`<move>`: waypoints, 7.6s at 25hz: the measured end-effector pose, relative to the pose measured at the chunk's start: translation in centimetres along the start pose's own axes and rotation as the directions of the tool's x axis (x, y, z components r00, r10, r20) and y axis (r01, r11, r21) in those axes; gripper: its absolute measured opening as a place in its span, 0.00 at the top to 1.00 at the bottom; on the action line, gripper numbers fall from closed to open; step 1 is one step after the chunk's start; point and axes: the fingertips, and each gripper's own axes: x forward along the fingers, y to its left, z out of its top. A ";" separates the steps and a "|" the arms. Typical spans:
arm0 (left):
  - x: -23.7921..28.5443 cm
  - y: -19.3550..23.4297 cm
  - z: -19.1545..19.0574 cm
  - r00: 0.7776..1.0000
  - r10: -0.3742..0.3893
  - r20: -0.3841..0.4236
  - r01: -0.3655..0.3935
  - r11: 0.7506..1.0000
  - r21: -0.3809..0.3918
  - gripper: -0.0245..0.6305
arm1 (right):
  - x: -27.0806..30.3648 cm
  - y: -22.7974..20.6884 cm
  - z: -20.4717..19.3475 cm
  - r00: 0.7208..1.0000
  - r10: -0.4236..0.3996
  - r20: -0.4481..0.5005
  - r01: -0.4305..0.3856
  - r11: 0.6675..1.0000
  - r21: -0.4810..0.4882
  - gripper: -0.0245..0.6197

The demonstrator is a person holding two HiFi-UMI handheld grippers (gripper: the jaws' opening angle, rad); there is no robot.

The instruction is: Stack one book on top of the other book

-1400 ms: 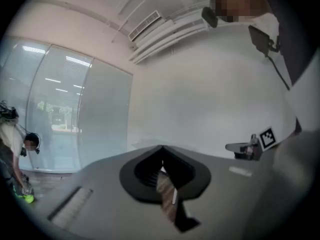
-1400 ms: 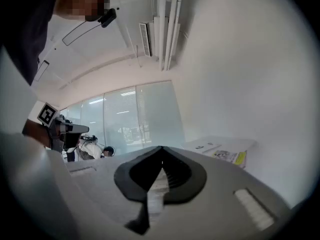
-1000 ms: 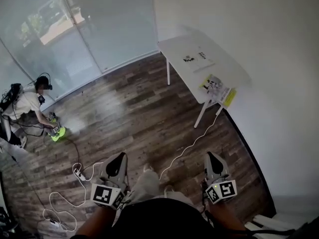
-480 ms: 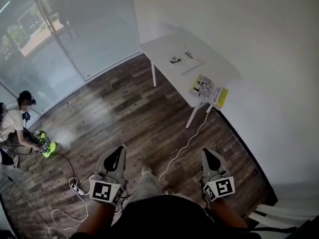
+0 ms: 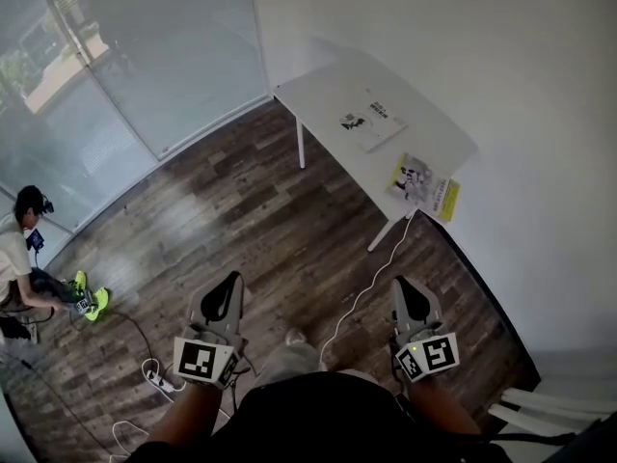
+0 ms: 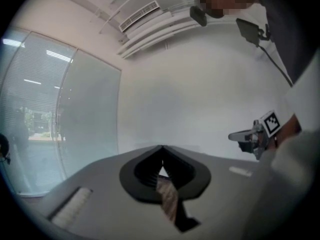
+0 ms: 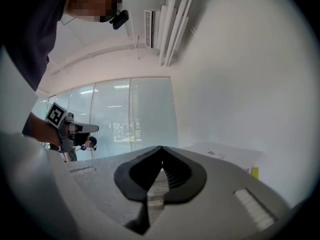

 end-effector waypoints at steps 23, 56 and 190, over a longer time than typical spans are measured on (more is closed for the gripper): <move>10.3 11.2 -0.4 0.999 0.024 -0.042 -0.025 1.000 -0.012 0.96 | 15.8 -3.2 -0.6 0.999 -0.025 -0.024 0.027 0.996 0.083 0.96; 37.4 19.4 5.7 1.000 0.004 -0.029 -0.005 0.998 -0.060 0.95 | 41.3 -18.4 2.4 0.998 0.038 -0.059 -0.029 0.990 0.137 0.96; 61.7 -23.3 2.1 0.081 -0.940 -0.331 0.996 0.060 0.073 0.96 | 8.0 -30.8 -20.1 0.244 -0.898 -0.367 0.796 -0.031 0.604 0.66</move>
